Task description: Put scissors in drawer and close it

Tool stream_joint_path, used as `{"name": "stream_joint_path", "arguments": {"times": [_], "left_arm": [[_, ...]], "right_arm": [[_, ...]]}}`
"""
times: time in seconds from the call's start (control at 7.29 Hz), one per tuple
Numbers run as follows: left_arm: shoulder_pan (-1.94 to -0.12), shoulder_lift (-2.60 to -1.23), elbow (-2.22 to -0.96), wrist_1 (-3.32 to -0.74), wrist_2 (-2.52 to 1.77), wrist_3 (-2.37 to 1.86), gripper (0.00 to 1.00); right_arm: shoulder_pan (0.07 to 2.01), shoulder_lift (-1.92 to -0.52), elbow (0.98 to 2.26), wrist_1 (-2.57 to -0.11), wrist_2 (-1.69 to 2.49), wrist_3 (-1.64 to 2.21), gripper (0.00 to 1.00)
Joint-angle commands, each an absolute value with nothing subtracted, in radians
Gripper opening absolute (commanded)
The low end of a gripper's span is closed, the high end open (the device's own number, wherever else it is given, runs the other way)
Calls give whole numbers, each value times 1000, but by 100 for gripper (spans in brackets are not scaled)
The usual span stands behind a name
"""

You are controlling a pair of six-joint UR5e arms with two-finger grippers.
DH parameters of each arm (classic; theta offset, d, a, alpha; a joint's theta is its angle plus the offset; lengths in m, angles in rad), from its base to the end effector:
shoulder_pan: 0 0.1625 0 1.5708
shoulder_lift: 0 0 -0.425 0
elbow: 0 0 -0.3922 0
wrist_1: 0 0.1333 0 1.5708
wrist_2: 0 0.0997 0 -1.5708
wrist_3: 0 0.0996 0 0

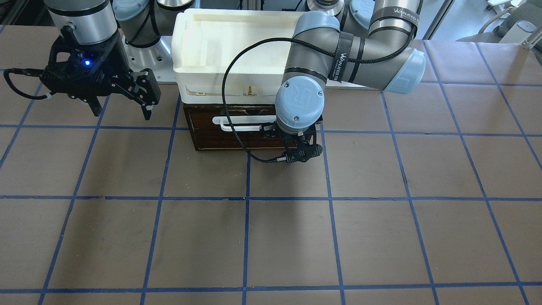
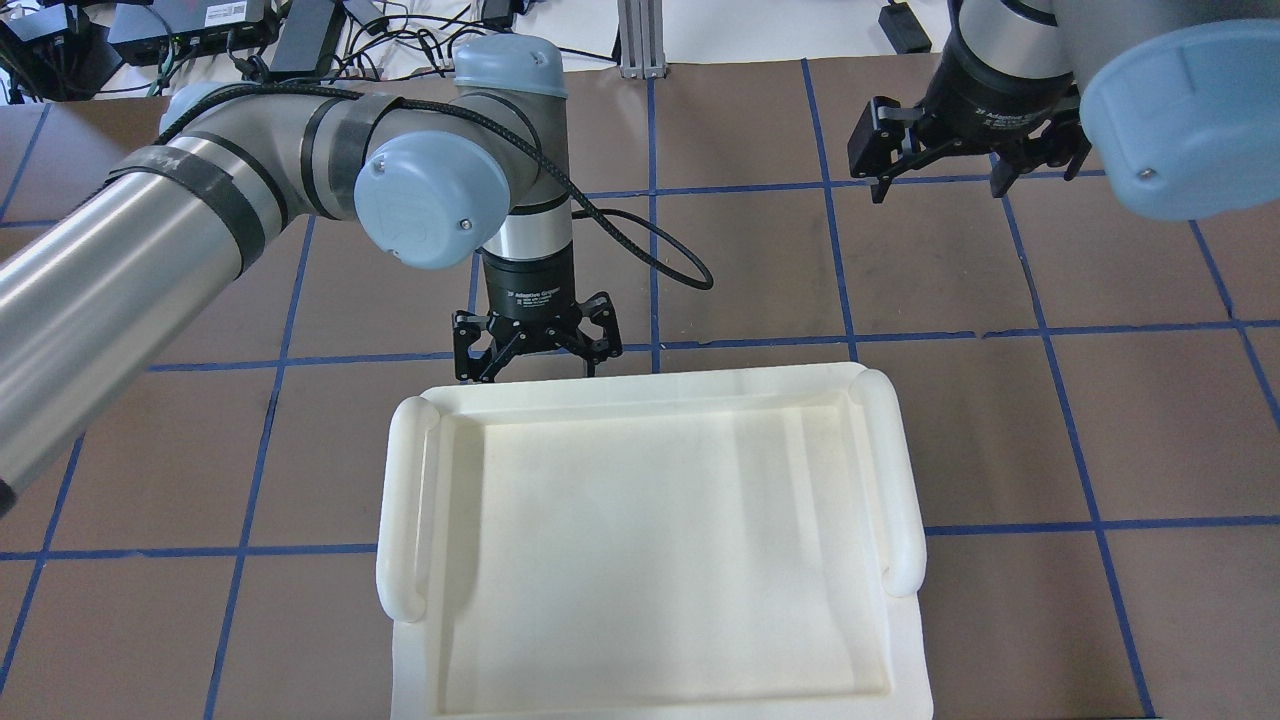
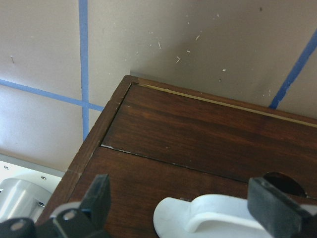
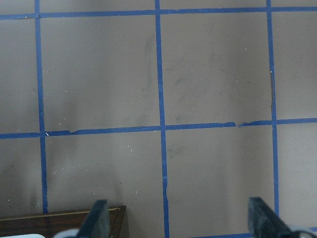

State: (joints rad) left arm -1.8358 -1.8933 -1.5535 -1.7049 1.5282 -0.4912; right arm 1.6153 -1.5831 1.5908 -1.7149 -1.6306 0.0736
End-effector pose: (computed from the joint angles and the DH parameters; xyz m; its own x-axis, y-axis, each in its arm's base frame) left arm -0.2785 -0.5012 0.3153 -0.9662 -0.1967 -0.1666 -0.2480 0.8854 0.3932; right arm 0.1494 -0.4931 0.4995 -0.9981 0.0366 0.0491 0.0294 0.9897 -0.1400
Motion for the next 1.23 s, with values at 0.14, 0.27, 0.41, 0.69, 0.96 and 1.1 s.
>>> {"name": "stream_joint_path", "arguments": {"times": [0.14,0.27,0.41,0.69,0.96,1.1], "left_arm": [[-1775,-1862,-1424,-1626,1554,-393,100],[-1734,-1835,-1410,-1625,1552,-270,100],[-1698,-1795,-1404,-1617,1548,-183,100],[-1646,-1732,-1411,-1576,1557,-65,100],[-1641,-1649,-1439,-1583,1581,-67,100],[-1640,-1629,-1450,-1569,1597,-66,100]], "right_arm": [[1615,-1583,1591,-1713,-1631,75,100],[1615,-1583,1591,-1713,-1631,75,100],[1615,-1583,1591,-1713,-1631,75,100],[1615,-1583,1591,-1715,-1631,75,100],[1615,-1583,1591,-1715,-1631,75,100],[1615,-1583,1591,-1715,-1631,75,100]]}}
